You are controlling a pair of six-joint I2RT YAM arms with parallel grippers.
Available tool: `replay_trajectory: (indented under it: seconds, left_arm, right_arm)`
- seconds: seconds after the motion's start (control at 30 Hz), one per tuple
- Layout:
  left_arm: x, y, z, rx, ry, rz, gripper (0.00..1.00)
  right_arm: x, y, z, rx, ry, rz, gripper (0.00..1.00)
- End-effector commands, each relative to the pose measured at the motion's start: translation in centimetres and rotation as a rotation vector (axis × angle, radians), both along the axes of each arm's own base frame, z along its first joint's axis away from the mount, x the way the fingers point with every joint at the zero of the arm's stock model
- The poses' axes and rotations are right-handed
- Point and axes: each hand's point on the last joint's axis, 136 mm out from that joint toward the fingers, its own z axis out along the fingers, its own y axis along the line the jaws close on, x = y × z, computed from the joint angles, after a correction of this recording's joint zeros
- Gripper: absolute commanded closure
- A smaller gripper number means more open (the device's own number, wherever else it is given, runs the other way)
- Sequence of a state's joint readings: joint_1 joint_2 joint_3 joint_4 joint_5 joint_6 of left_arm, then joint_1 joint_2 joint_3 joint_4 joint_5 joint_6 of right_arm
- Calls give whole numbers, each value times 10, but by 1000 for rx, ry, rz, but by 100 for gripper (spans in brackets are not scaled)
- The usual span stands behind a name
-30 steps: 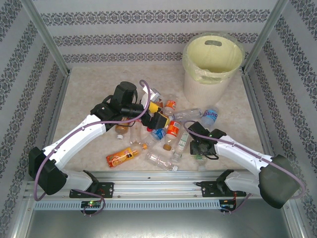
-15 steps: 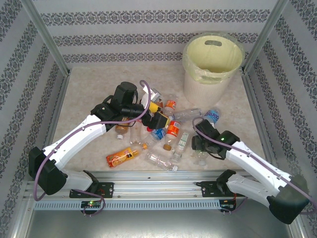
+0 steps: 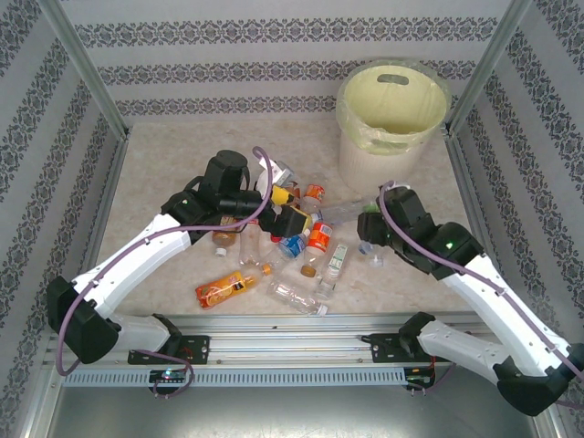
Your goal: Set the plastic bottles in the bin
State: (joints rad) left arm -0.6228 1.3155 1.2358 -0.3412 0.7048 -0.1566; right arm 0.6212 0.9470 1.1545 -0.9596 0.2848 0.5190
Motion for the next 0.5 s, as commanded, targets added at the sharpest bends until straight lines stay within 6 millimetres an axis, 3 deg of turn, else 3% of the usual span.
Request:
replay_trajectory:
  seconds: [0.0, 0.47]
  left_arm:
    - [-4, -1, 17, -24, -56, -11, 0]
    - [-2, 2, 15, -3, -75, 10, 0]
  right_arm:
    - [11, -7, 38, -38, -86, 4, 42]
    - [61, -21, 144, 11, -292, -28, 43]
